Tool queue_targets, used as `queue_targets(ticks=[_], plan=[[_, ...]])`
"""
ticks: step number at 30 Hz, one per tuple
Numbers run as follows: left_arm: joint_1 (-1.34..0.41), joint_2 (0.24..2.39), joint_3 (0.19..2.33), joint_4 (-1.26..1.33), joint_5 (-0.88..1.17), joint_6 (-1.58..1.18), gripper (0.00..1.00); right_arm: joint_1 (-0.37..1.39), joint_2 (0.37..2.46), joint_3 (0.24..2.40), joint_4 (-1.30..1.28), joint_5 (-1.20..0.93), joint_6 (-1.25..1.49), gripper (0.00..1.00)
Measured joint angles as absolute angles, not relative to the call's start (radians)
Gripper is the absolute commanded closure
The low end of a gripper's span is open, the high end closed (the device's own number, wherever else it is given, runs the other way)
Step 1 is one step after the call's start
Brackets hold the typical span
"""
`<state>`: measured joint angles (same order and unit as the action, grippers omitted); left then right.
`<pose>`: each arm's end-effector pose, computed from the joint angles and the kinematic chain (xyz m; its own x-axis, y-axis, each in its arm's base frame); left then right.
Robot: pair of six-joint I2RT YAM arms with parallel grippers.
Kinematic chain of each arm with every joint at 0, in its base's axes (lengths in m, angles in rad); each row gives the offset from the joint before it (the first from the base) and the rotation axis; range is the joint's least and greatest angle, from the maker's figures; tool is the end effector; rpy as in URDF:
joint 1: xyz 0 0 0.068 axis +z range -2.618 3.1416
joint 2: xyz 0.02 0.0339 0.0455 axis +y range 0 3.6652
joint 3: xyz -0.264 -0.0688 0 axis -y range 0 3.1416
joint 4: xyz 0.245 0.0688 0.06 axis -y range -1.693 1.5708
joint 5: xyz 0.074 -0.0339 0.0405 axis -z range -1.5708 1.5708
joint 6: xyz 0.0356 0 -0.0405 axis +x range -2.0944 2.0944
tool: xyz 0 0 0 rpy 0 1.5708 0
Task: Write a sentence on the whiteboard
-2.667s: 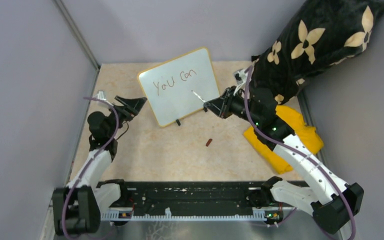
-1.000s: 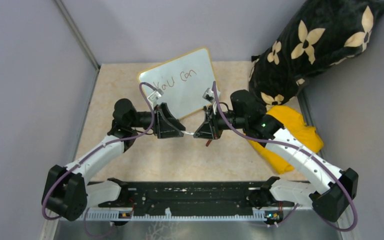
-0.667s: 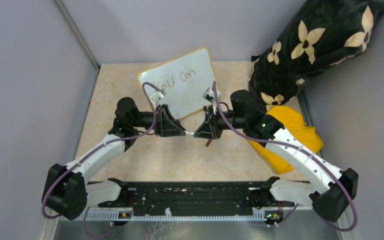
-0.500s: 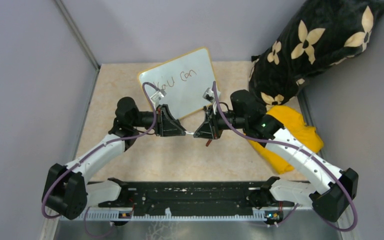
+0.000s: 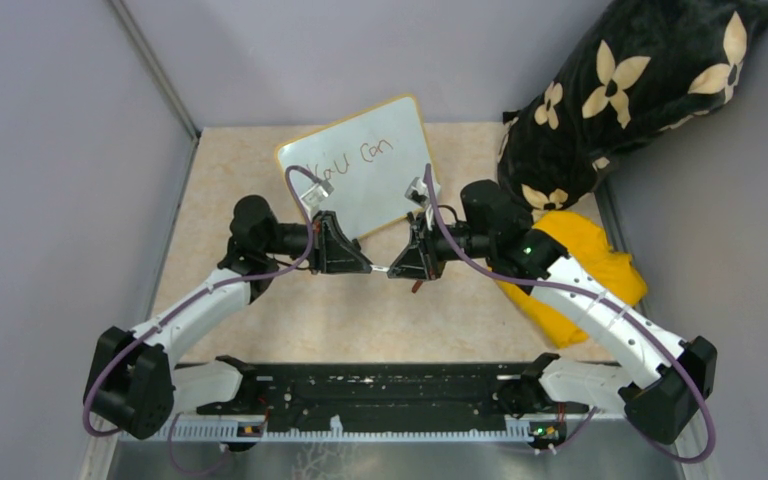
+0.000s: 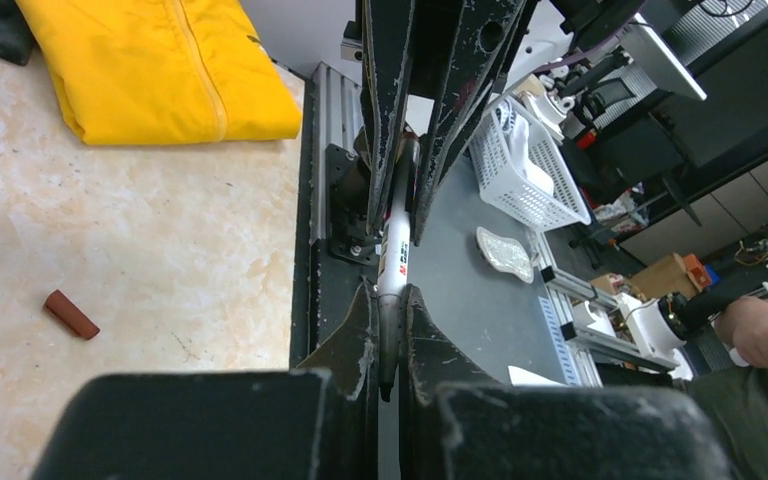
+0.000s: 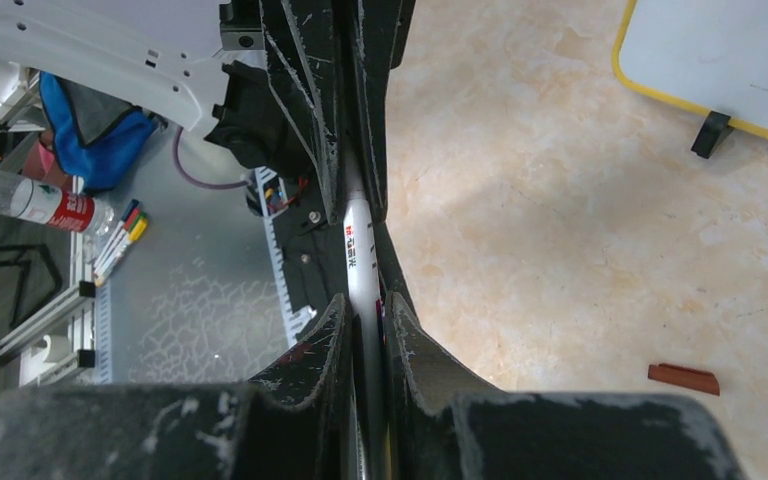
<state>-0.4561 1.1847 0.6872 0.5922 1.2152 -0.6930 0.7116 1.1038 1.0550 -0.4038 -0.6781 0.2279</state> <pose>0.2102 -0.1403 0.3020 -0.5679 0.0309 -0.8225 0.8168 -0.1024 -0.5678 0.1674 0.1738 0.3527 -0.5340 -0.2282 -0.8141 -0.8368 0.2802 0.4704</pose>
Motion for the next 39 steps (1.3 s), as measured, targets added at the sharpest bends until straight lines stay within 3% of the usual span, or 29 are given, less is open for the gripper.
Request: queue_targets(ticks=[4,7,10,12,14,20,27,31,39], plan=[[-0.456,1.18,0.663,0.664,1.213,-0.734,1.0,0.712,1.103,1.055,-0.4,-0.688,0.229,0.98],[-0.456,1.162,0.637,0.719,1.189,-0.768,1.0,0.712,1.1,1.055,-0.392,-0.69,0.237,0.62],[-0.46,1.118,0.608,0.78,1.132,-0.802,1.0,0.712,1.089,1.055,-0.363,-0.661,0.267,0.35],[-0.461,1.076,0.583,0.832,1.085,-0.826,1.0,0.712,1.072,1.052,-0.321,-0.639,0.301,0.23],[-0.461,1.036,0.555,0.897,1.029,-0.855,1.0,0.712,1.032,1.027,-0.239,-0.613,0.337,0.19],[-0.461,0.99,0.512,1.04,0.889,-0.948,1.0,0.712,0.932,0.927,0.026,-0.572,0.485,0.22],[-0.463,0.97,0.506,1.101,0.783,-1.002,1.0,0.712,0.961,0.881,0.294,-0.554,0.663,0.47],[-0.463,0.97,0.506,1.122,0.77,-1.023,1.0,0.712,1.026,0.882,0.422,-0.582,0.764,0.52],[-0.463,0.923,0.519,1.044,0.771,-0.991,1.0,0.711,1.072,0.948,0.336,-0.619,0.774,0.68]])
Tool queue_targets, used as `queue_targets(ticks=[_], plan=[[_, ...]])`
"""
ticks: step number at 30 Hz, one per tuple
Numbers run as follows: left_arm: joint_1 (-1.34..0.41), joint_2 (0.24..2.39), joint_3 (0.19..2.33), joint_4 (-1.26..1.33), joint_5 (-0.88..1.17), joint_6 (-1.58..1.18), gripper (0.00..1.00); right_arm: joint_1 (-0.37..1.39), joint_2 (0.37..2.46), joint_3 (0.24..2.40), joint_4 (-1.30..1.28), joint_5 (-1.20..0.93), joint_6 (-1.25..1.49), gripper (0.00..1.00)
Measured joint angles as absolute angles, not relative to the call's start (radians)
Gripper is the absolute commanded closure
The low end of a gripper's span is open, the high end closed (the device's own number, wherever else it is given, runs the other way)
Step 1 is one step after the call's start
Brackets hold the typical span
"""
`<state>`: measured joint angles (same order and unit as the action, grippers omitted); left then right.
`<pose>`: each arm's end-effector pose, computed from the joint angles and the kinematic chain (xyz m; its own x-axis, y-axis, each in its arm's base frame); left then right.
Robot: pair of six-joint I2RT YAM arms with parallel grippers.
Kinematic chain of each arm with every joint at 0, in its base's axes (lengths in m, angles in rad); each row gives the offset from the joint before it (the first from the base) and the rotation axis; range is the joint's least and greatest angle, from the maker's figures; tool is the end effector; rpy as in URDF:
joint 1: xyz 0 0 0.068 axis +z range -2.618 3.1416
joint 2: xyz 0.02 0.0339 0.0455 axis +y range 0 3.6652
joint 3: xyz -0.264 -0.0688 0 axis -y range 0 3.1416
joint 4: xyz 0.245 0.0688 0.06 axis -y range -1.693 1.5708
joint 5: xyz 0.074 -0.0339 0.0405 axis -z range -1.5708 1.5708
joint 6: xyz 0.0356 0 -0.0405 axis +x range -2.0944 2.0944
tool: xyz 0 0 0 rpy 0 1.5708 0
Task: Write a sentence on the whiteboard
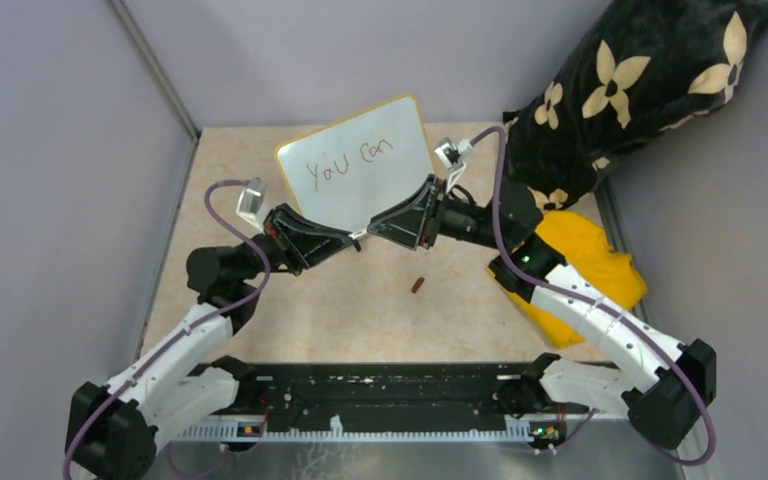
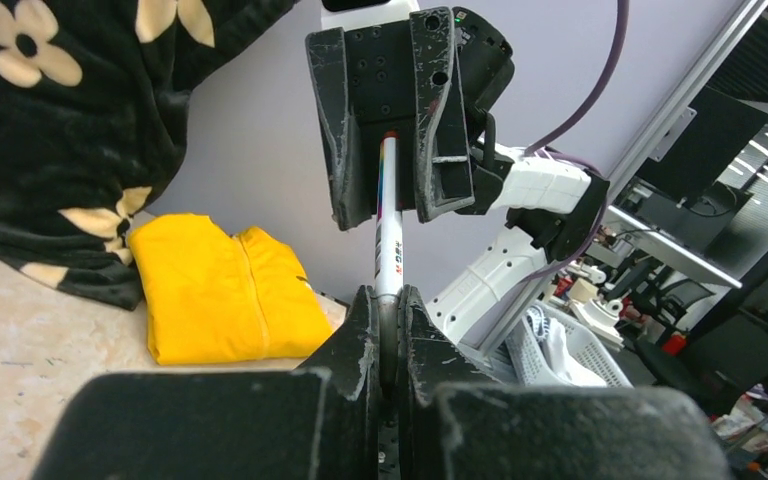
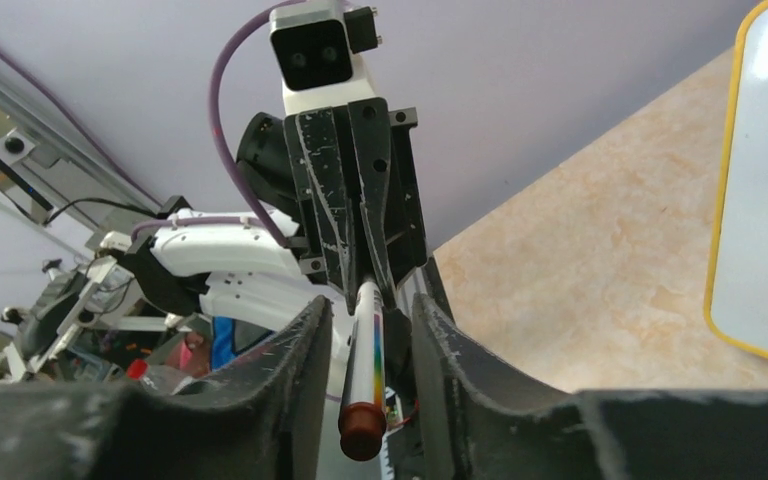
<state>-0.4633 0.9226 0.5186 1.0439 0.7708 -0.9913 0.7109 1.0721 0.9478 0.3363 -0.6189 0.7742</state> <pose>0.1583 -0.1068 0.3422 -0.3941 -0.4741 -0.7874 0.8963 -0.0086 -0.4434 0.1722 0.1755 0.3962 -0.5581 0.2710 -0.7843 -0.7988 0.0807 0.5962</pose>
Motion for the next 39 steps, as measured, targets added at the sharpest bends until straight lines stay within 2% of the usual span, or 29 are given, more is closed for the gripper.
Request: queue_targets(ticks=[11,16,19,26,33,36,39], plan=[[-0.463,0.9,0.579,0.921,0.789,-0.922,1.0,0.703,1.065,0.998,0.208,-0.661,0.725,0.66],[-0.463,0.901,0.601,0.877,0.807,-0.899,1.0,0.691,1.064,0.997,0.192,-0.664,0.727,0.56],[-0.463,0.901,0.606,0.865,0.814,-0.891,1.0,0.682,1.057,0.997,0.194,-0.662,0.735,0.54],[-0.463,0.894,0.606,0.826,0.817,-0.869,1.0,0.656,1.04,0.995,0.231,-0.665,0.759,0.65],[-0.465,0.894,0.606,0.825,0.821,-0.863,1.0,0.653,1.043,0.995,0.246,-0.707,0.771,0.58],[-0.465,0.894,0.606,0.825,0.821,-0.862,1.0,0.652,1.043,0.995,0.243,-0.725,0.77,0.57],[-0.465,0.894,0.606,0.826,0.82,-0.862,1.0,0.652,1.044,0.995,0.232,-0.736,0.762,0.73]])
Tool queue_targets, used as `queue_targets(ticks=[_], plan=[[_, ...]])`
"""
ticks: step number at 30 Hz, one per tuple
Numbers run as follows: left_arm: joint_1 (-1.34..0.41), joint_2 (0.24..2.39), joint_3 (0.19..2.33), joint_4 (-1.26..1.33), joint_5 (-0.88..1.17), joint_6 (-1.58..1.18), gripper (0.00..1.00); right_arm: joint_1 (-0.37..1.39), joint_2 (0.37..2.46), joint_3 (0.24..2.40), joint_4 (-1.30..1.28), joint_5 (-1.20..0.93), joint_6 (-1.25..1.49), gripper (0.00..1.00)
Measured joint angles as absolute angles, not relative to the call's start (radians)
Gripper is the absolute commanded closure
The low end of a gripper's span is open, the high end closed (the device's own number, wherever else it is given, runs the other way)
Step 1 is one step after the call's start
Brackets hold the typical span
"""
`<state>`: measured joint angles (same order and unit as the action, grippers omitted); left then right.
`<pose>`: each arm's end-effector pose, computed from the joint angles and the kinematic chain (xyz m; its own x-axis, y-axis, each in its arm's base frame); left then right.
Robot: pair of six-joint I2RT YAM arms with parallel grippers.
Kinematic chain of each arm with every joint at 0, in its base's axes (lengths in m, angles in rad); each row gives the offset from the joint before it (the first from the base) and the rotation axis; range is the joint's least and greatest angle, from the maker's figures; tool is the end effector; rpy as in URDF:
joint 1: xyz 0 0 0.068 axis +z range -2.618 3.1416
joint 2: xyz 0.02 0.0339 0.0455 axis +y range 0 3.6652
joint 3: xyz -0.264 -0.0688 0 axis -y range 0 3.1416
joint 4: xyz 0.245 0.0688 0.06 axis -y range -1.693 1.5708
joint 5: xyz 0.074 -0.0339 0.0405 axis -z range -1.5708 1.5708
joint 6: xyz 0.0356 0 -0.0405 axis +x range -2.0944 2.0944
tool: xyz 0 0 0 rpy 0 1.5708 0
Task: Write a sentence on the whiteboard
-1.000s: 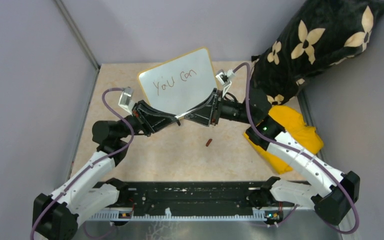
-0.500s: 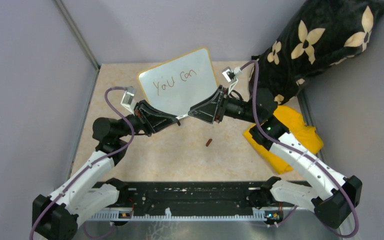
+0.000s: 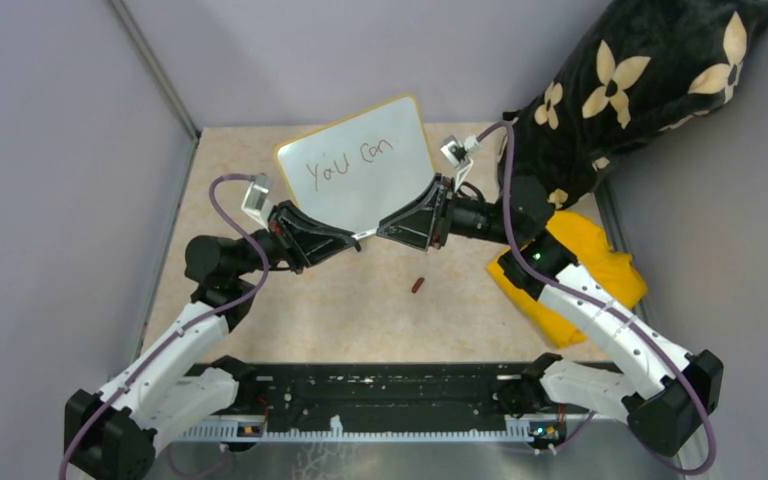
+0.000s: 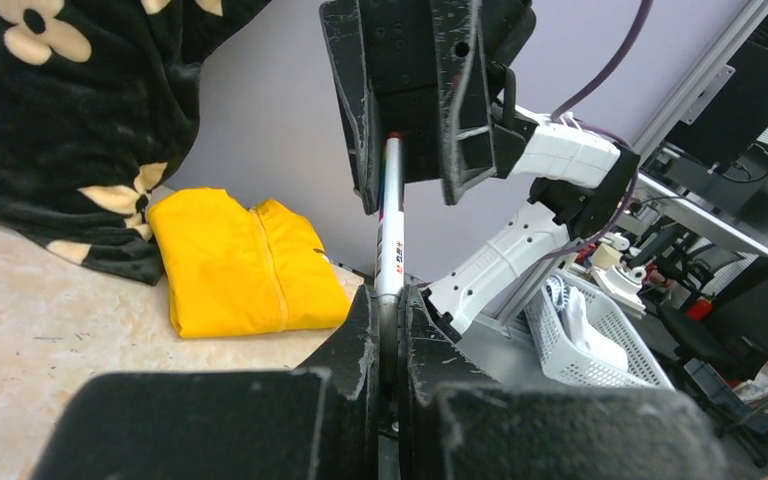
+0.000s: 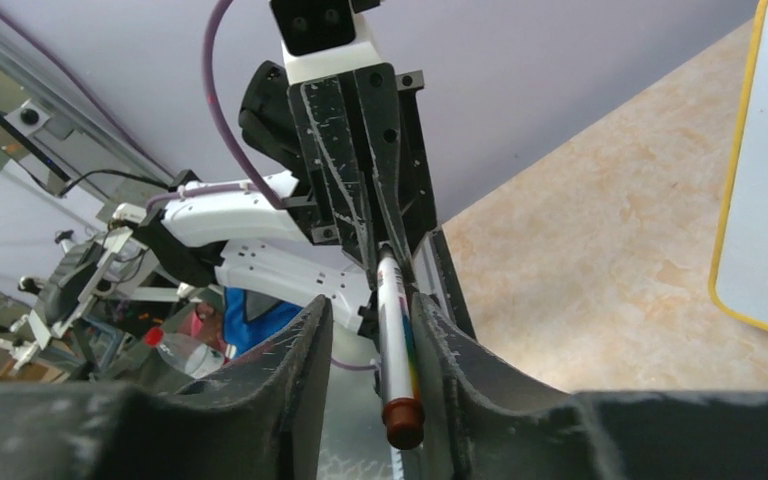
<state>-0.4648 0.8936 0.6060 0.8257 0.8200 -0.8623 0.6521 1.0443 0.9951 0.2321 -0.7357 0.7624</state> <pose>0.1590 -0.1089 0.3577 -0.3603 -0.3989 -0.8433 0.9120 0.0393 -0.4082 0.1713 0.1608 0.4079 -0.5684 0.2102 -0.7954 -0.8045 0.0603 0.5909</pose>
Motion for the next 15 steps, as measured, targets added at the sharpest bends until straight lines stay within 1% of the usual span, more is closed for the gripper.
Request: queue_targets(ticks=[2,4,8,12,15], plan=[[-0.465,0.894,0.606,0.83,0.821,-0.863,1.0,0.651,1.048,0.995,0.229,-0.735,0.757,0.84],[-0.465,0.893,0.606,0.833,0.821,-0.863,1.0,0.649,1.055,0.995,0.223,-0.734,0.756,0.88],[-0.465,0.894,0.606,0.833,0.822,-0.863,1.0,0.648,1.059,0.995,0.22,-0.733,0.757,0.86],[-0.465,0.894,0.606,0.833,0.822,-0.863,1.0,0.647,1.059,0.995,0.223,-0.733,0.763,0.77],[-0.465,0.894,0.606,0.833,0.82,-0.862,1.0,0.648,1.06,0.995,0.224,-0.74,0.764,0.75]])
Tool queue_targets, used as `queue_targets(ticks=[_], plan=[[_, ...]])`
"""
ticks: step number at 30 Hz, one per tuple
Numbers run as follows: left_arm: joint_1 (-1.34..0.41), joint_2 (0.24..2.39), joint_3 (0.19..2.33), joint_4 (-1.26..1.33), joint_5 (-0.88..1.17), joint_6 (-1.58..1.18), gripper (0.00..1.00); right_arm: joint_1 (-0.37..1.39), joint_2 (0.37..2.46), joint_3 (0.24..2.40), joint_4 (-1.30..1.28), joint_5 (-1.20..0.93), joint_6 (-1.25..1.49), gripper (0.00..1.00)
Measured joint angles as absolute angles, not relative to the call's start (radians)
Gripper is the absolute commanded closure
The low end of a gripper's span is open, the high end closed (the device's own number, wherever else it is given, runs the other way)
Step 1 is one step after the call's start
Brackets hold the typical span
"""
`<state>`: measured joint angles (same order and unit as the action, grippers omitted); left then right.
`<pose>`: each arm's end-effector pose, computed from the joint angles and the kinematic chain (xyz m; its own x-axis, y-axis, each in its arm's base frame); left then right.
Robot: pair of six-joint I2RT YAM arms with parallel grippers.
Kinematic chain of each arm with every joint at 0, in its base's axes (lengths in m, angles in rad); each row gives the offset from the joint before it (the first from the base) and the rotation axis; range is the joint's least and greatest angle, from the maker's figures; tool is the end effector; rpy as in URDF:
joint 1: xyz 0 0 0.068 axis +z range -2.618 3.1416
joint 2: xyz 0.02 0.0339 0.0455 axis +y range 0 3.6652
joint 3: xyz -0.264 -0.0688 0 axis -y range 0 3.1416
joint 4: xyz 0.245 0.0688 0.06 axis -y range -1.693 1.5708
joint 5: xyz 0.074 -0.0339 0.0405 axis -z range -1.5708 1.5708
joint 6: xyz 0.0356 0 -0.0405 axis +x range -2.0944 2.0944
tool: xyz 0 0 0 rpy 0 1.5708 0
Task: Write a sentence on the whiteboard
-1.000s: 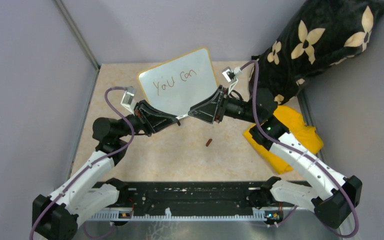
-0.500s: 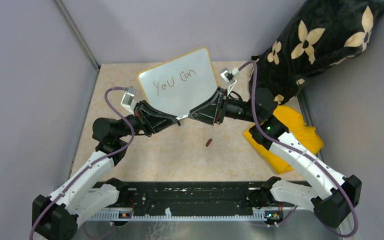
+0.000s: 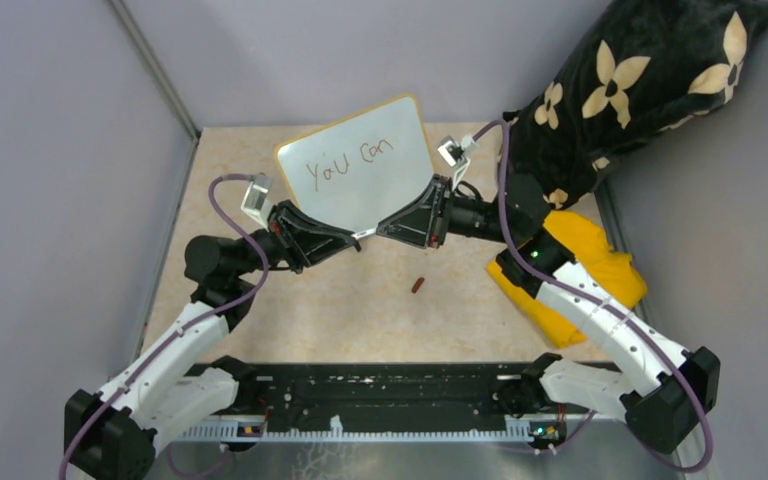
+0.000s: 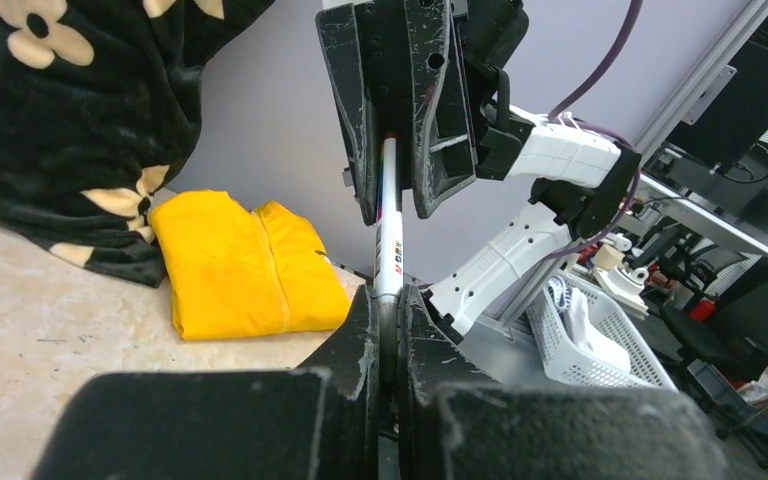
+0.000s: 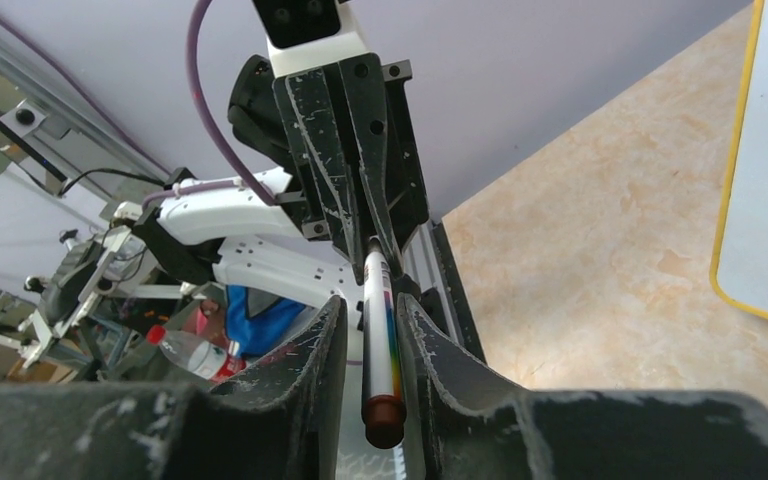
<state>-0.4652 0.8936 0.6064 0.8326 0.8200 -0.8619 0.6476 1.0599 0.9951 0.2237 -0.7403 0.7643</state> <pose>0.1586 -0.1087 0.3584 -0.3545 -0.4015 -0.8445 0.9148 0.0377 -0.4020 0.1756 0.1629 0.4037 -0.5847 0.1983 -0.7866 -0.7923 0.0689 0.6063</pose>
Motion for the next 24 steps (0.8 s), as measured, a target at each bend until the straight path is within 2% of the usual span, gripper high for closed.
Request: queue_targets(ticks=[3,6,8,9,13,15,19,24], plan=[[-0.465,0.894,0.606,0.83,0.817,-0.859,1.0,0.648,1.064,0.995,0.217,-0.75,0.763,0.82],[-0.465,0.894,0.607,0.83,0.817,-0.855,1.0,0.648,1.069,0.995,0.214,-0.754,0.759,0.95],[-0.465,0.894,0.607,0.83,0.817,-0.855,1.0,0.647,1.069,0.995,0.211,-0.754,0.757,0.98],[-0.465,0.894,0.607,0.83,0.818,-0.855,1.0,0.647,1.069,0.995,0.21,-0.754,0.756,0.98],[-0.465,0.894,0.607,0.83,0.819,-0.854,1.0,0.647,1.069,0.995,0.21,-0.753,0.756,0.77],[-0.465,0.894,0.607,0.829,0.818,-0.851,1.0,0.647,1.069,0.995,0.215,-0.751,0.764,0.71],[-0.465,0.894,0.607,0.826,0.816,-0.845,1.0,0.647,1.069,0.995,0.239,-0.746,0.778,0.72],[-0.465,0.893,0.607,0.826,0.815,-0.84,1.0,0.647,1.069,0.995,0.245,-0.734,0.786,0.87]])
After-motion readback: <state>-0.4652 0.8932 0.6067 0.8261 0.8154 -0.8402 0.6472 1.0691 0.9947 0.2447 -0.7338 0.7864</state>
